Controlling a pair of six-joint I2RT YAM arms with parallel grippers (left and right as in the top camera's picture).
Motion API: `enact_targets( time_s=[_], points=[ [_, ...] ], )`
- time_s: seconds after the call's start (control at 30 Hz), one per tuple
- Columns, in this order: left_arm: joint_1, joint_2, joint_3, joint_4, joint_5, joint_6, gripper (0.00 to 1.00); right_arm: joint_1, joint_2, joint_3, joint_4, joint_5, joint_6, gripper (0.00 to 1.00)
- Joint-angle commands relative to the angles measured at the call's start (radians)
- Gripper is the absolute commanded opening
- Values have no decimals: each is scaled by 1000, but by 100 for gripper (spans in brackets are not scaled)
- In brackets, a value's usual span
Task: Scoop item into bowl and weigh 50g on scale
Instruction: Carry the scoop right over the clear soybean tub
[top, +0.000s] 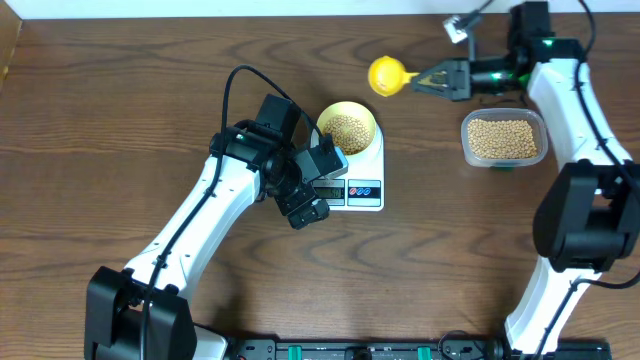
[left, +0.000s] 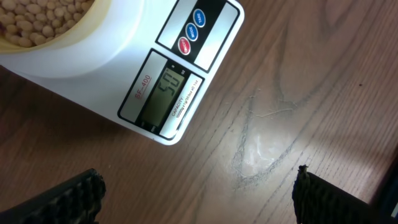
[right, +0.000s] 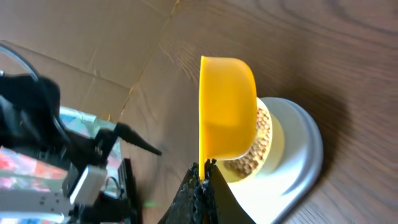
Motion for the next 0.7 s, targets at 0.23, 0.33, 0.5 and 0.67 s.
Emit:
enact_targets(
  time_s=[0.23,0.33,0.5,0.67],
  points=[
    [5,6,-2,-2,5,6,98,-100,-19,20,-251,-83,-575,1],
    [4,6,-2,-2,5,6,98,-122,-19,20,-365,-62,-763,1],
    [5,6,-2,-2,5,6,98,-157,-19,20,-426,30,-832,1],
    [5,6,-2,-2,5,6,98,-193,-19,20,-428,114,-809,1]
  ],
)
